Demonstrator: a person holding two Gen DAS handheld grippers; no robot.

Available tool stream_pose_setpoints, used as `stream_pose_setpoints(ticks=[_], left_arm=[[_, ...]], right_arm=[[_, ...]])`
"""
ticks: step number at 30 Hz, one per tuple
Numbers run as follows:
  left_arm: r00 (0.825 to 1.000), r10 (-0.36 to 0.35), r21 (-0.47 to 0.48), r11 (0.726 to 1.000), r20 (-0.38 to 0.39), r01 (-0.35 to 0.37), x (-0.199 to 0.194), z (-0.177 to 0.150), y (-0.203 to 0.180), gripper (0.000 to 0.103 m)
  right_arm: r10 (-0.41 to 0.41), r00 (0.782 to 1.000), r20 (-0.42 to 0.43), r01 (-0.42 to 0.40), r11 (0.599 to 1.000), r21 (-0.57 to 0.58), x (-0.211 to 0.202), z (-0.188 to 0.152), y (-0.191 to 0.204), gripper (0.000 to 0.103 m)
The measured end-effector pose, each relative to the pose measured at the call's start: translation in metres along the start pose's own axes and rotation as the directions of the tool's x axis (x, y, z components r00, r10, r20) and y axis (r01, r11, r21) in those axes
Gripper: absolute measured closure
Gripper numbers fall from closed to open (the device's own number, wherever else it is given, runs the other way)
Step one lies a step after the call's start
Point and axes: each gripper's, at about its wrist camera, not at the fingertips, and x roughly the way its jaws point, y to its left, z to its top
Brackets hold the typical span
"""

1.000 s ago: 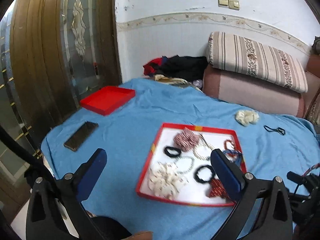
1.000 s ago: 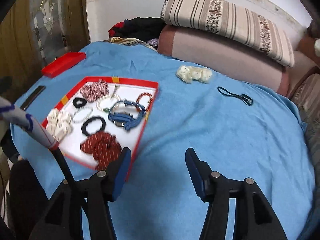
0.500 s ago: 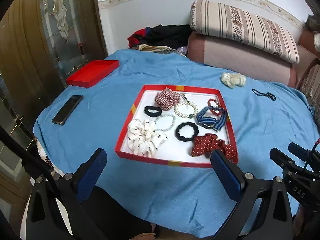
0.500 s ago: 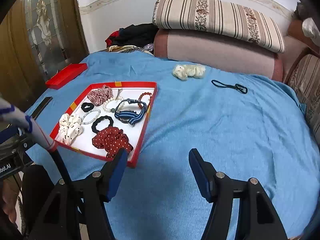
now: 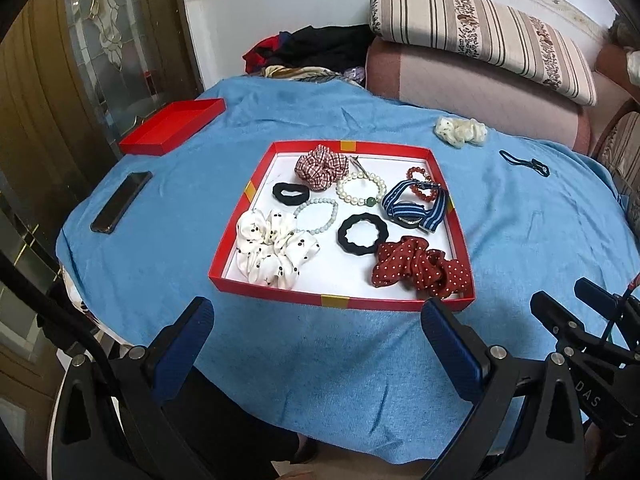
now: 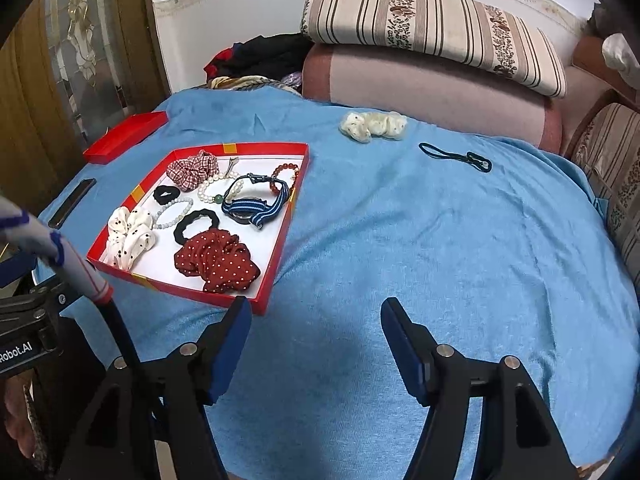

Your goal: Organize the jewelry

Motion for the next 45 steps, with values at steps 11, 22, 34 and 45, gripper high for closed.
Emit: stream_pose_setpoints(ticks=[11, 22, 34, 45], left_arm=[[0.999, -0.016, -0.035, 0.999, -0.037, 0.014, 0.015, -0.002, 0.010, 0.000], [0.998, -0.030, -0.054, 0.998, -0.054, 0.027, 0.022, -0.004, 0.017, 0.000], [0.997, -0.043, -0.092, 0.995, -0.066, 0.037, 0.030, -0.003, 0.033, 0.000], [0.995, -0.052, -0.116, 0.992, -0.088, 0.042, 0.037, -0.003, 0.039, 0.000]], right_arm=[[-0.016, 1.000, -0.022, 0.016, 0.999, -0.029, 0.009, -0.004, 0.016, 0.029], [-0.033, 0.999, -0.033, 0.032, 0.998, -0.046, 0.011, -0.005, 0.027, 0.028], [-0.049, 0.998, -0.032, 0.047, 0.996, -0.072, 0.013, -0.002, 0.036, 0.027], [-0.054, 0.998, -0.042, 0.050, 0.996, -0.079, 0.020, 0.000, 0.041, 0.027]])
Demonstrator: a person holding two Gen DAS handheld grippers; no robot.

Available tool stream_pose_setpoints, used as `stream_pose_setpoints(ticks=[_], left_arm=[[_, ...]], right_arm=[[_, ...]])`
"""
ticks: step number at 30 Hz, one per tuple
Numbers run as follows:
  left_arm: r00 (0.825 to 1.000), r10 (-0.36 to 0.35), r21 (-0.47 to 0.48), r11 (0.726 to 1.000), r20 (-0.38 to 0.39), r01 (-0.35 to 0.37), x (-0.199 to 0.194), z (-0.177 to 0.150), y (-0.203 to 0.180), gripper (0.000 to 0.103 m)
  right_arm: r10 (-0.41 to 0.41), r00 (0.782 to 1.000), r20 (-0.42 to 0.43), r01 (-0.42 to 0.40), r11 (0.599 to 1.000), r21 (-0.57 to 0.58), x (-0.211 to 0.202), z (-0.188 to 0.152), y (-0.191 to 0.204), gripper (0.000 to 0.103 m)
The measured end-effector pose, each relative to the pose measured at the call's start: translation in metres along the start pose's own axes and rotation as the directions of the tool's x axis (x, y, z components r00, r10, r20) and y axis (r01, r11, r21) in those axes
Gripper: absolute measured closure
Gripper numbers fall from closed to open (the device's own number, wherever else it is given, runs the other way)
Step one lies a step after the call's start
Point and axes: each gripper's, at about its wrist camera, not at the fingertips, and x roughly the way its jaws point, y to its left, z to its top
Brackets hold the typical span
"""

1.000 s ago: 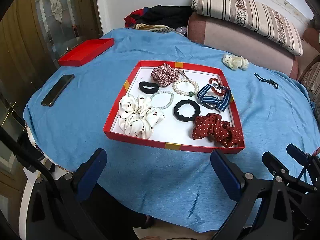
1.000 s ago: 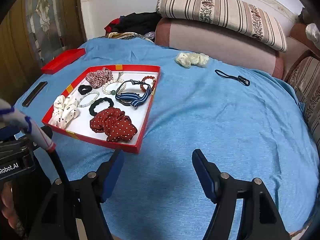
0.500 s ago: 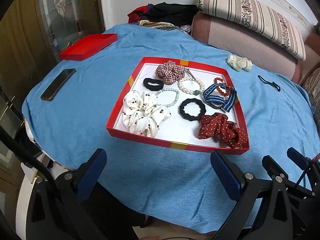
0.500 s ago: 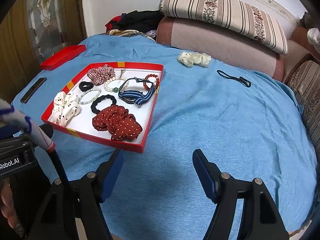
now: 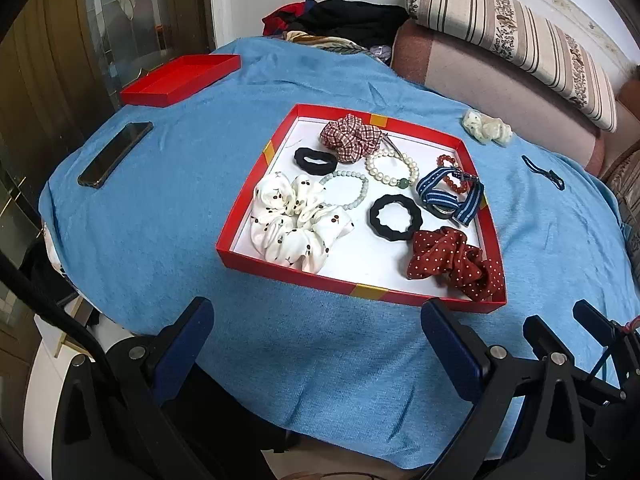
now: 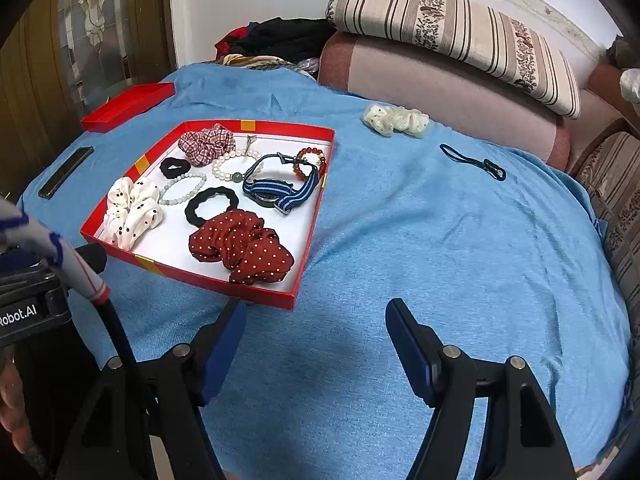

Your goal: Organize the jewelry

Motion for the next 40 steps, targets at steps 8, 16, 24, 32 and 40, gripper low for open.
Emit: stream_pose_setpoints(ticks=[8, 16, 24, 32, 40], left_arm=[[1.000, 0.004, -0.001, 1.000, -0.007, -0.004, 0.004, 0.000, -0.002, 0.000], [1.000, 0.003, -0.002, 1.000, -0.017, -0.003, 0.008, 0.001, -0.001, 0.000], [1.000, 0.002, -0.001, 1.000, -0.026, -0.003, 0.011, 0.000, -0.002, 0.000], [0.999, 0.002, -0.014, 1.000, -0.039, -0.003, 0.013, -0.001, -0.001, 0.000], [0.999, 0.023, -0.038, 0.999, -0.045, -0.025, 0.012, 0.001, 0.003, 0.000]], right_arm=[[-0.002, 1.000, -0.010, 0.002, 1.000, 0.015, 0.004, 0.001, 0.000, 0.026], [0.003, 1.000, -0.011, -0.003, 1.000, 0.019, 0.006, 0.001, 0.000, 0.026], [0.004, 1.000, -0.004, -0.004, 1.000, 0.018, 0.005, 0.000, 0.004, 0.025], [0.008, 1.000, -0.005, -0.007, 1.000, 0.026, 0.005, 0.000, 0.004, 0.024], [0.015, 1.000, -0.004, -0.014, 0.999, 0.033, 0.005, -0.001, 0.003, 0.023]])
